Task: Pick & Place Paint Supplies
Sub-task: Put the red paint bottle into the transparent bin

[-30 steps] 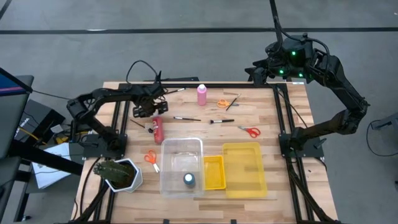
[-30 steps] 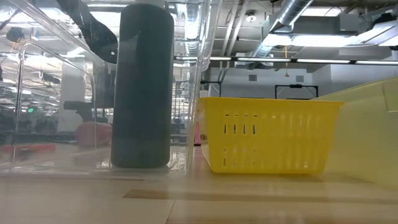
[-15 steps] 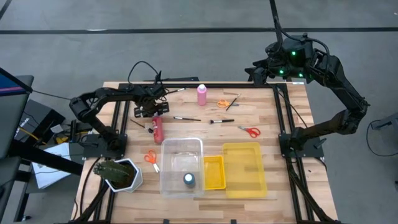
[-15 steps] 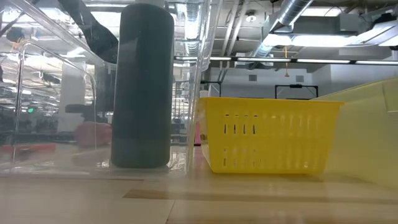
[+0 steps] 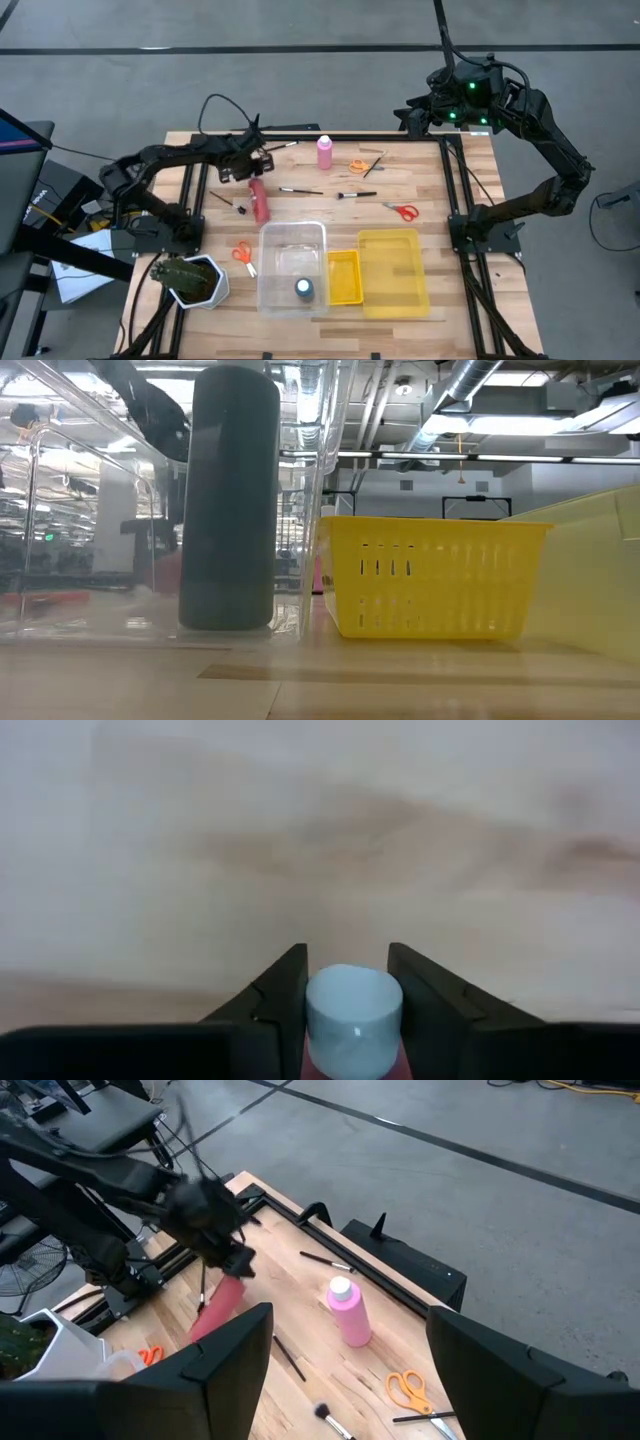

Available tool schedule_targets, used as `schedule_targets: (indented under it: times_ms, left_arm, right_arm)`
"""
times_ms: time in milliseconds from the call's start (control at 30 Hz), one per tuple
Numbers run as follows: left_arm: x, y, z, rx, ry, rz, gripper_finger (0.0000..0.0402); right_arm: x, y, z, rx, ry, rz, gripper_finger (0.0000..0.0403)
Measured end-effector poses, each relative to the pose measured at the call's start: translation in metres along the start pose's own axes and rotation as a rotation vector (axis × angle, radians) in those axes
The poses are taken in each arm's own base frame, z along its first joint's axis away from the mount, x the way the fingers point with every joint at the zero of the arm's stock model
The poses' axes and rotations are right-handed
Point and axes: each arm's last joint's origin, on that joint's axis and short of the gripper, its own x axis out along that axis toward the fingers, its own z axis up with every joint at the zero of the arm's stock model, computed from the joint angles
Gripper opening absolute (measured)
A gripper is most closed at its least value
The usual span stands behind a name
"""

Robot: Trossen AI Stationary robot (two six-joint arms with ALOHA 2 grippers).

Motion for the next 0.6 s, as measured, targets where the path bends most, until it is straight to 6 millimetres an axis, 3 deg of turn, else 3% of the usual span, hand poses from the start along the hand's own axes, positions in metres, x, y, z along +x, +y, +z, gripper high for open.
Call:
schedule_targets:
  times_ms: [200,367,467,600]
  left_arm:
    - [-0.054,-0.015,0.009,0.156,-0.331,-0.239,0.0111]
    - [-0.091,-0.030,0.001,0.382,-0.630,-0.316,0.0111]
    - [-0.102,-0.038,-0.008,0.447,-0.755,-0.299,0.0111]
    - [-0.100,-0.046,-0.023,0.503,-0.810,-0.229,0.0111]
  right_arm:
    - [0.000,0.000,0.000,0.001,-0.001,-0.002,0.0260]
    - [0.000,0.000,0.000,0.001,-0.001,-0.002,0.0260]
    - [0.000,0.000,0.000,0.001,-0.001,-0.002,0.0260]
    - [0.000,0.000,0.000,0.001,-0.001,-0.002,0.0260]
